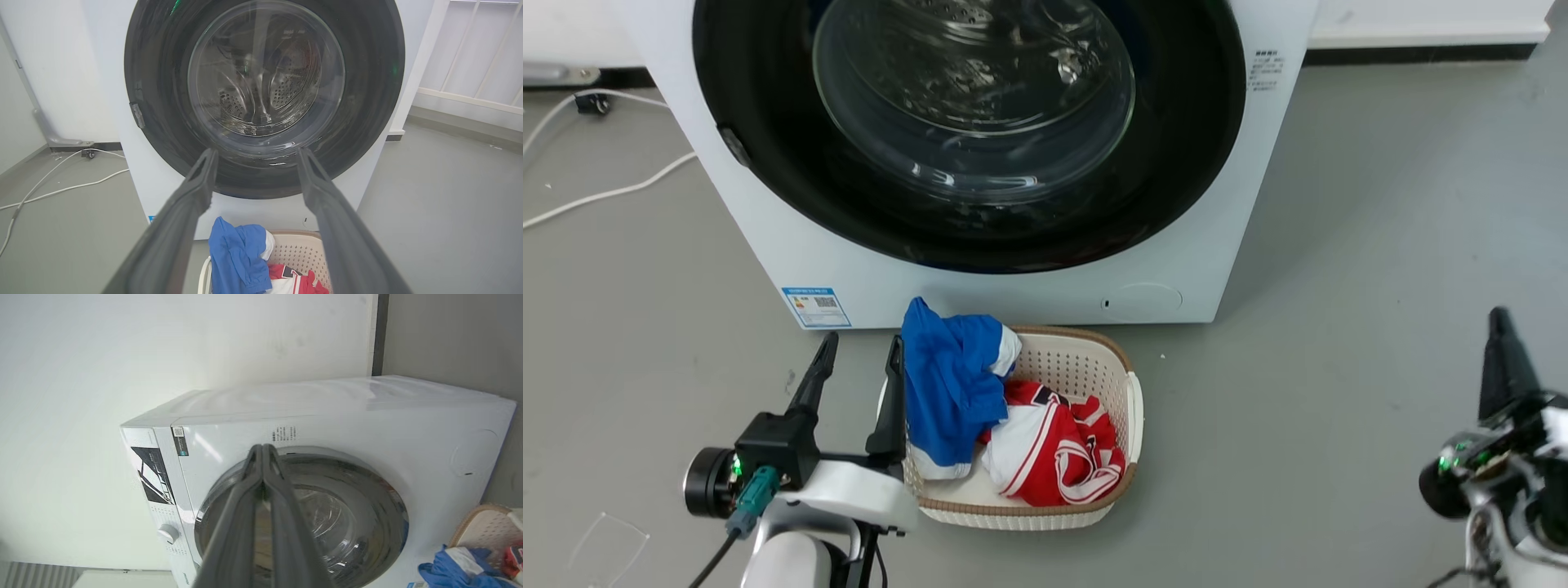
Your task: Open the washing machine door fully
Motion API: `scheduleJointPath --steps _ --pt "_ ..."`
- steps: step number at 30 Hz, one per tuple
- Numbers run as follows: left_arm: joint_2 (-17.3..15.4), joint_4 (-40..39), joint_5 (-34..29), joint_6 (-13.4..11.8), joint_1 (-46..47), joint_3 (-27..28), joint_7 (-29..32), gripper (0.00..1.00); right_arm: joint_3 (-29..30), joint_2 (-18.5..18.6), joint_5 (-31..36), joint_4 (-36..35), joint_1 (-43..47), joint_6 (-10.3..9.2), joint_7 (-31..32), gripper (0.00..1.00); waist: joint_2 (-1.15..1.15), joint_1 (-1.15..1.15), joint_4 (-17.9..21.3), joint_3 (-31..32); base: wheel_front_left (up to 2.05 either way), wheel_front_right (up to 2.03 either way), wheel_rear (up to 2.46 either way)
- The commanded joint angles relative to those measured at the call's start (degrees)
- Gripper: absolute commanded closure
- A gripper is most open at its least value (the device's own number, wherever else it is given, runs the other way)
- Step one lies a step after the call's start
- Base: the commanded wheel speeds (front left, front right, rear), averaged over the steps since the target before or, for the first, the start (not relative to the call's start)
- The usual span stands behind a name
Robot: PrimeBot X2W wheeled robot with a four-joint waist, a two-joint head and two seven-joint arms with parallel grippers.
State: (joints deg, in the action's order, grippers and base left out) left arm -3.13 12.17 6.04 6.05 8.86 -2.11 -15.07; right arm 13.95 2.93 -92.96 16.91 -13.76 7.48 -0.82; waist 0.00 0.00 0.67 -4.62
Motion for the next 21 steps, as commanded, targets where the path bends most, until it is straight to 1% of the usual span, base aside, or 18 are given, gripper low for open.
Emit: scheduleJointPath --steps 1,4,5,7,9,11,14,18,19,21 --pt "0.1 -0.4 0.1 0.0 0.9 0.0 -0.1 0.00 1.2 0.2 -2.5 1.1 -2.4 0.02 1.0 1.00 0.00 0.00 0.1 -1.2 0.00 0.00 0.00" --pt "0.2 -1.4 0.2 -0.3 2.2 -0.2 -0.1 0.00 3.9 3.0 -8.3 5.3 -7.6 0.02 3.1 1.00 0.00 0.00 0.0 -3.2 0.00 0.00 0.00" --pt "0.2 -1.8 0.4 -0.4 2.6 -0.3 -0.1 0.00 4.2 4.2 -9.3 6.9 -9.5 0.02 3.7 1.00 0.00 0.00 -0.1 -4.0 0.00 0.00 0.00" --pt "0.2 -2.4 0.6 -0.4 3.5 -0.4 -0.1 0.00 4.0 6.3 -11.4 10.0 -13.4 0.02 5.2 1.00 0.00 0.00 -0.2 -5.4 0.00 0.00 0.00" --pt "0.2 -3.0 0.7 -0.4 4.4 -0.5 -0.1 0.00 3.3 9.3 -12.9 13.3 -17.6 0.02 6.8 1.00 0.00 0.00 -0.4 -7.0 0.00 0.00 0.00" --pt "0.3 -3.8 0.8 -0.6 5.2 -0.9 -0.1 0.00 1.5 12.5 -12.8 16.3 -21.6 0.02 8.4 1.00 0.00 0.00 -0.8 -8.6 0.00 0.00 0.00" --pt "0.3 -4.7 1.3 -0.9 6.5 -1.8 -0.1 0.00 -2.9 17.0 -11.4 20.2 -27.6 0.02 12.0 1.00 0.00 0.00 -1.5 -10.8 0.00 0.00 0.00" --pt "0.3 -5.9 1.8 -1.1 8.2 -2.5 -0.1 0.00 -9.8 21.4 -8.7 24.4 -35.6 0.02 17.6 1.00 0.00 0.00 -2.4 -13.5 0.00 0.00 0.00" --pt "0.3 -6.2 2.0 -1.2 8.5 -2.7 -0.1 0.00 -11.5 22.2 -7.9 25.6 -37.8 0.02 18.8 1.00 0.00 0.00 -2.5 -14.2 0.00 0.00 0.00" --pt "0.3 -6.7 2.2 -1.4 9.1 -3.3 -0.1 0.00 -14.8 22.7 -6.4 27.7 -42.1 0.02 21.2 1.00 0.00 0.00 -2.9 -15.4 0.00 0.00 0.00"
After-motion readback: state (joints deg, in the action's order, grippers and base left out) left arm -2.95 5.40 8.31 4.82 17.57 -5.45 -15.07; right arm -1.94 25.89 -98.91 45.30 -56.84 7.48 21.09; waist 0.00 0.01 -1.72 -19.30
